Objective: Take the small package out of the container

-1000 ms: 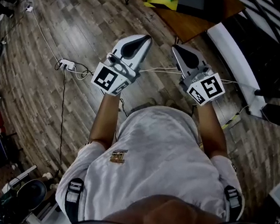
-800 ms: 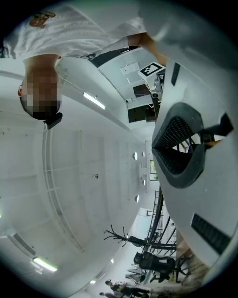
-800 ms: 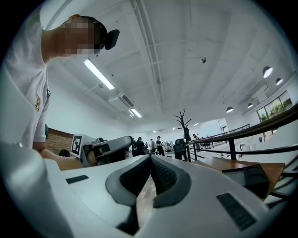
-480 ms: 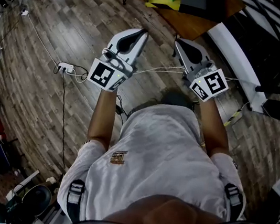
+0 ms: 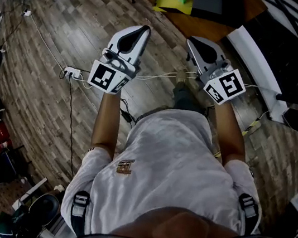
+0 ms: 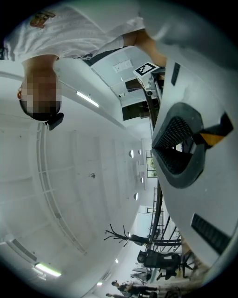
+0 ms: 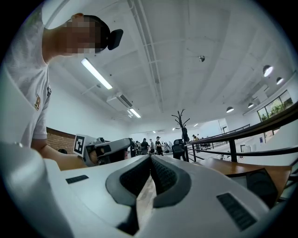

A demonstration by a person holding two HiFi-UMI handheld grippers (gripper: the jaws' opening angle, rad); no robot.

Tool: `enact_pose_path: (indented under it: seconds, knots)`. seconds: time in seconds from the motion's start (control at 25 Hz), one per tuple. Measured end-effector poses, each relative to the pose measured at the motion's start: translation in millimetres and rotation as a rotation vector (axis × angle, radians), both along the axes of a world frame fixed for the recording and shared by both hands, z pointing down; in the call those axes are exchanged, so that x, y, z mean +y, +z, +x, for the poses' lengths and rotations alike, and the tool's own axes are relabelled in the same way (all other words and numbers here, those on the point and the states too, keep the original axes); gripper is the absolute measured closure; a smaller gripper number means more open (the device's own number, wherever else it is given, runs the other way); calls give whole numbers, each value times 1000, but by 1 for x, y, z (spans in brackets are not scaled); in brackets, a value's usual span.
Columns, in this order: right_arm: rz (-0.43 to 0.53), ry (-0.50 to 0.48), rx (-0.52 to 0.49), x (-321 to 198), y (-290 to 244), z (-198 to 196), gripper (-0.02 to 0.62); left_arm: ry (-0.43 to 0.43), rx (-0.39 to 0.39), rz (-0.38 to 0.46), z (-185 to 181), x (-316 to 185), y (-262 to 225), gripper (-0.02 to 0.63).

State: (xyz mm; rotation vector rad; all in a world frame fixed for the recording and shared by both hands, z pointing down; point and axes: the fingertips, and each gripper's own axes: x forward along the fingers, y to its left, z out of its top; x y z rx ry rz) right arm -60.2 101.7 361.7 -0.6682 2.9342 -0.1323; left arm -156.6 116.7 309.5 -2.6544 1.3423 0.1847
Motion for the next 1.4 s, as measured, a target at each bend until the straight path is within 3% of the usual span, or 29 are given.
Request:
enact_pose_path:
  seconds: [0.56, 0.72, 1.16, 1.4]
  knots:
    - [9, -33, 6, -197, 8, 2, 565, -16, -90, -33, 8, -208, 21, 588]
    - [5, -30, 4, -250, 5, 13, 565, -17, -148, -51, 17, -261, 29, 588]
    - [-42, -55, 31, -354, 14, 32, 565, 65, -506, -137, 41, -390, 84, 586]
    - [-62, -31, 22, -375, 20, 33, 565, 184, -718, -206, 47, -422, 128, 584]
